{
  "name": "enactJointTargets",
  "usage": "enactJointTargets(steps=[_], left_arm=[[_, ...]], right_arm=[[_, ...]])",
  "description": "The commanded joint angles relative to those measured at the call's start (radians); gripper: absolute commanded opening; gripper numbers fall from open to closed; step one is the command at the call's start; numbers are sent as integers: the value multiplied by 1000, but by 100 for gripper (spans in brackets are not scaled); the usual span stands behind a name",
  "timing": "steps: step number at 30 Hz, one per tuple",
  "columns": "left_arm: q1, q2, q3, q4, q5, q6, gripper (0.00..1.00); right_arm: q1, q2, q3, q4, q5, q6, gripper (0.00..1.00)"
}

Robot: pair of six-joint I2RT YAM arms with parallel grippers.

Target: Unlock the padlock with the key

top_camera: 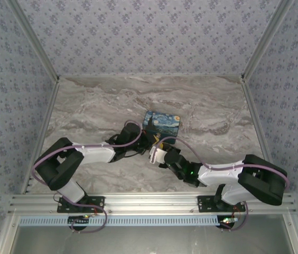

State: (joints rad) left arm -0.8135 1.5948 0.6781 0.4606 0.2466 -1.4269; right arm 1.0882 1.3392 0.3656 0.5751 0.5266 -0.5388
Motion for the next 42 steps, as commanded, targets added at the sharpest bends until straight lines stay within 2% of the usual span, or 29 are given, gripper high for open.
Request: enactJointTargets(steps=[1, 19, 28, 36, 42], left_arm=[[-2, -16, 34, 47, 19, -13, 5], [-4, 0, 34, 65, 26, -25, 4], [-4, 6, 33, 70, 28, -31, 4], [-5, 4, 28, 76, 23, -36, 4], [-5, 4, 27, 81, 19, -41, 4]], right_arm=[[-11, 15, 29, 33, 10, 20, 27], [-47, 51, 45, 82, -3, 53, 19], [-57, 57, 47, 77, 8, 97, 1], [-59, 59, 61, 46, 59, 276, 0], [-65, 60, 55, 36, 112, 519, 0]])
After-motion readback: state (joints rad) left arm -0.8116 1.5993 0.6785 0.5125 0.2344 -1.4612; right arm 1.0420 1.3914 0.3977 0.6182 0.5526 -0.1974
